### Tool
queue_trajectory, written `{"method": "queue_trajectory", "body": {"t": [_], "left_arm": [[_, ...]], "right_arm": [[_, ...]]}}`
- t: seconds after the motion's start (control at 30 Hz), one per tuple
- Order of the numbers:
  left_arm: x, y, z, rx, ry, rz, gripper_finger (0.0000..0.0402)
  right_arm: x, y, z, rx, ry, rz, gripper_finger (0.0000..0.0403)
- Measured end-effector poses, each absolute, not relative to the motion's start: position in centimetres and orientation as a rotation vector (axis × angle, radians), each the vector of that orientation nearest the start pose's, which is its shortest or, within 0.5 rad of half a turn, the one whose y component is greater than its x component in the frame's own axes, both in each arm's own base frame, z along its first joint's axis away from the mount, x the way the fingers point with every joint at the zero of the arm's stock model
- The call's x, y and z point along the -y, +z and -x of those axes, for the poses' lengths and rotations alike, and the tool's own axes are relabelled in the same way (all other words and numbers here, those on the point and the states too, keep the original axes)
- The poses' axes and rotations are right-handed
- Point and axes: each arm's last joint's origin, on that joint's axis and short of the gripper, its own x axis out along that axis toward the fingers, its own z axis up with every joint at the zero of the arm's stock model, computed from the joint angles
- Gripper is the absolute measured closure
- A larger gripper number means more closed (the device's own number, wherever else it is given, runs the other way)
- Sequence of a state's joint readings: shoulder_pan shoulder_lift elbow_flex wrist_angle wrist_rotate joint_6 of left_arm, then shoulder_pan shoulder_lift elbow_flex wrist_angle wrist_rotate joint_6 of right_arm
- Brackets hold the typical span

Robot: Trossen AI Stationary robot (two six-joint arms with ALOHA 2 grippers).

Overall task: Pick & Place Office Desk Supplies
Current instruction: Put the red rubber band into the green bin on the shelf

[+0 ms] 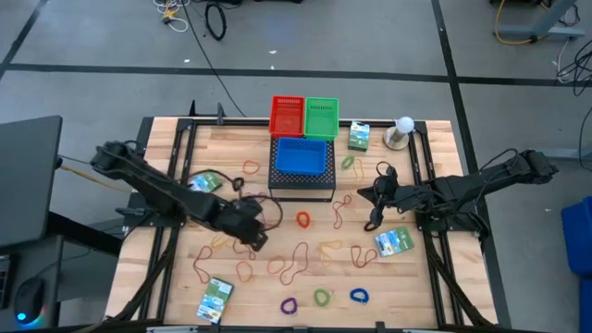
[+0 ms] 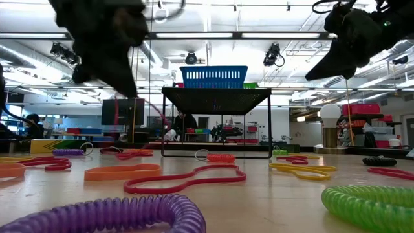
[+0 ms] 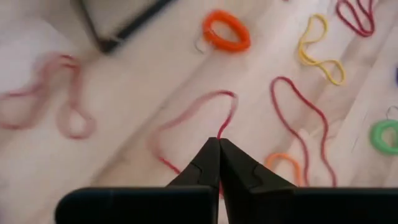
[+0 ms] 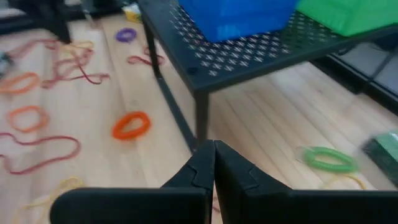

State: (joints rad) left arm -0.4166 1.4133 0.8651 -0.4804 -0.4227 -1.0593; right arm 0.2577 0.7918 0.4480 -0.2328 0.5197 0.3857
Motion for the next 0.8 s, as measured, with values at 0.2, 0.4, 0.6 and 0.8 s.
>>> {"method": "queue_trajectory", "body": {"t": [0.2, 0.4, 0.6, 0.8], "left_arm": [[7.3, 21.7, -20.6, -0.704, 0.470, 0.535, 0.0399], [4.9, 22.9, -17.8, -0.532, 0.350, 0.503, 0.0399], [3.3, 25.5, -16.7, -0.391, 0.265, 0.436, 0.0400], [2.3, 26.1, -16.6, -0.381, 0.198, 0.415, 0.0400]], "right_arm": [[-3.1, 22.9, -16.8, -0.443, -0.297, -0.191, 0.0392], [-3.8, 26.5, -19.8, -0.411, -0.298, -0.202, 0.0399], [-5.4, 30.4, -26.0, -0.432, -0.286, -0.188, 0.0383], [-5.4, 33.9, -31.8, -0.434, -0.211, -0.214, 0.0340]]}}
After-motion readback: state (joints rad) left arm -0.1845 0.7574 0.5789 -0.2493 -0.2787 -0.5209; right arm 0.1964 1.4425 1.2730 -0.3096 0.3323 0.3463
